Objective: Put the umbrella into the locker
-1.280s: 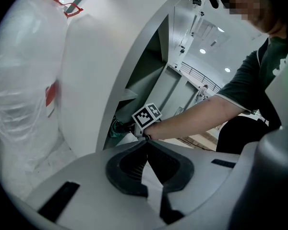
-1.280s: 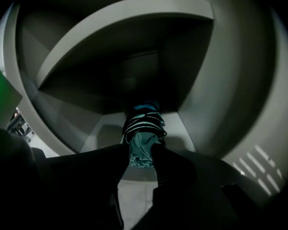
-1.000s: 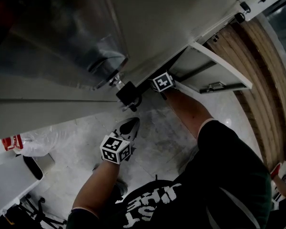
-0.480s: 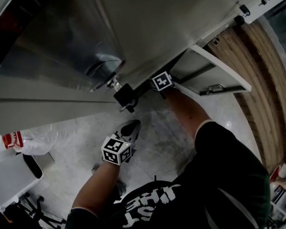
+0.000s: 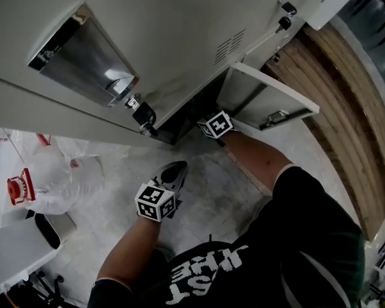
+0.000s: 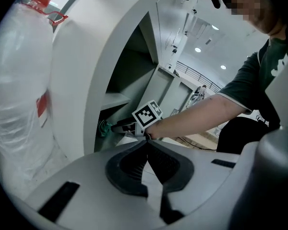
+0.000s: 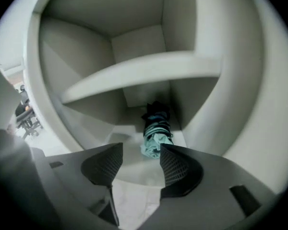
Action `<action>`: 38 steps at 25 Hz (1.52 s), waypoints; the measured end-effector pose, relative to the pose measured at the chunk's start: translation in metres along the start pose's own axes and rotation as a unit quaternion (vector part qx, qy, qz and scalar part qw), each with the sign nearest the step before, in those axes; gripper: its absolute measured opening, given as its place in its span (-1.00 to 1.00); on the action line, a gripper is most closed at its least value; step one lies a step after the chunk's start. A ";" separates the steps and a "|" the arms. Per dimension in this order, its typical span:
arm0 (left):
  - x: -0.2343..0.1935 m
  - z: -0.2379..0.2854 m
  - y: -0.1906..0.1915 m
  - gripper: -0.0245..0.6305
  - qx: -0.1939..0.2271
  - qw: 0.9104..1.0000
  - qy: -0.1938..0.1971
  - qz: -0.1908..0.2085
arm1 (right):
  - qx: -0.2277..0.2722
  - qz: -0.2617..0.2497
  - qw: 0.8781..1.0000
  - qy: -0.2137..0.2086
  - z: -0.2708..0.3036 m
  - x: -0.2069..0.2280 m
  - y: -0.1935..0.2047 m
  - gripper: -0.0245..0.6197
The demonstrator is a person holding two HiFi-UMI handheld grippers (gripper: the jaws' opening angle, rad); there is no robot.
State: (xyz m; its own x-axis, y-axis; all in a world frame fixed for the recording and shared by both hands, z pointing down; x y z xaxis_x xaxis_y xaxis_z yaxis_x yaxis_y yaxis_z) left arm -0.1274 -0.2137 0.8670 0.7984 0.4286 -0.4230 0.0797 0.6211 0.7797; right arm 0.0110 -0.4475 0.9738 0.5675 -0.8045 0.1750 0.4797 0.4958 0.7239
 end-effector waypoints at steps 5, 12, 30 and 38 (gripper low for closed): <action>0.010 -0.002 -0.022 -0.90 0.026 0.999 0.007 0.023 | 0.053 -0.007 0.998 -0.034 -0.061 -0.014 -0.019 -0.27; 0.025 -0.019 -0.059 -0.90 0.074 0.995 0.008 0.059 | 0.125 -0.038 0.990 -0.043 -0.166 -0.039 -0.048 -0.50; 0.063 -0.075 -0.146 -0.90 0.162 0.977 0.043 0.129 | 0.243 -0.022 0.970 -0.005 -0.332 -0.102 -0.097 -0.82; 0.050 -0.101 -0.145 -0.90 0.181 0.974 0.026 0.132 | 0.254 -0.035 0.966 -0.019 -0.322 -0.116 -0.108 -0.82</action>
State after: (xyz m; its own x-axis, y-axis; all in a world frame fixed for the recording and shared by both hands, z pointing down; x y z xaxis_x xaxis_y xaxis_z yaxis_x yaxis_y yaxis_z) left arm -0.1593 -0.2160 0.6859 0.7891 0.5805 -0.2007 0.0884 0.2161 0.9724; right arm 0.1090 -0.3027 0.6598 0.5165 -0.8463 0.1305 0.1197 0.2223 0.9676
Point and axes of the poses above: the fingertips, and each gripper's own axes: z forward along the fingers, x to its right, y out of its underside, the point moved 10 cm from there along -z, backward along the fingers, and after that the axes turned 1 degree about -y, right-handed, at the moved point
